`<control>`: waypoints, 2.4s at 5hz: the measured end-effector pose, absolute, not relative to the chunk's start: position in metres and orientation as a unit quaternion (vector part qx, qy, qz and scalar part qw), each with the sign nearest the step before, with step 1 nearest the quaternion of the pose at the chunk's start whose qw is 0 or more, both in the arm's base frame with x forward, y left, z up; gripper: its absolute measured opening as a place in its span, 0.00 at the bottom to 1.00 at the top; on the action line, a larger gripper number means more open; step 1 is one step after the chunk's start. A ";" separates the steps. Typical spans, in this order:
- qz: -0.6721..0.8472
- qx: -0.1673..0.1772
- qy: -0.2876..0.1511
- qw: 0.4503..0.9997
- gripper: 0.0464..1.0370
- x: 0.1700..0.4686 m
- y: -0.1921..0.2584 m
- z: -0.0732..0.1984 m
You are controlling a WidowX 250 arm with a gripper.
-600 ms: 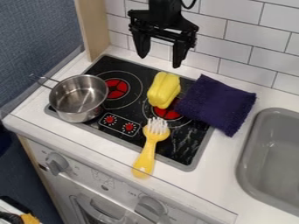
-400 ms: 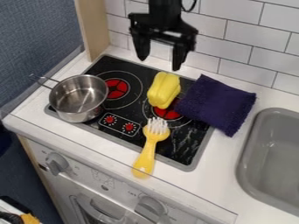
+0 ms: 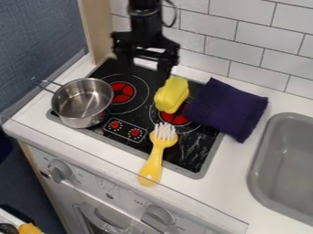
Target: Moved silver pot from bottom left of burners to the top left of burners
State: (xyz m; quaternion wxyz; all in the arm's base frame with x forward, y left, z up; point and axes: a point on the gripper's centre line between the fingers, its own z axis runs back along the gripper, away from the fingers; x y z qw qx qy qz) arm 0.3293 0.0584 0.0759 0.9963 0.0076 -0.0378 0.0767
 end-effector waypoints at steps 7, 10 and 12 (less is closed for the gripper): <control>0.060 0.029 0.019 0.998 0.65 0.277 0.109 0.015; 0.055 0.015 0.026 0.998 0.04 0.277 0.105 0.015; 0.000 -0.004 -0.019 1.000 0.04 0.297 0.092 0.061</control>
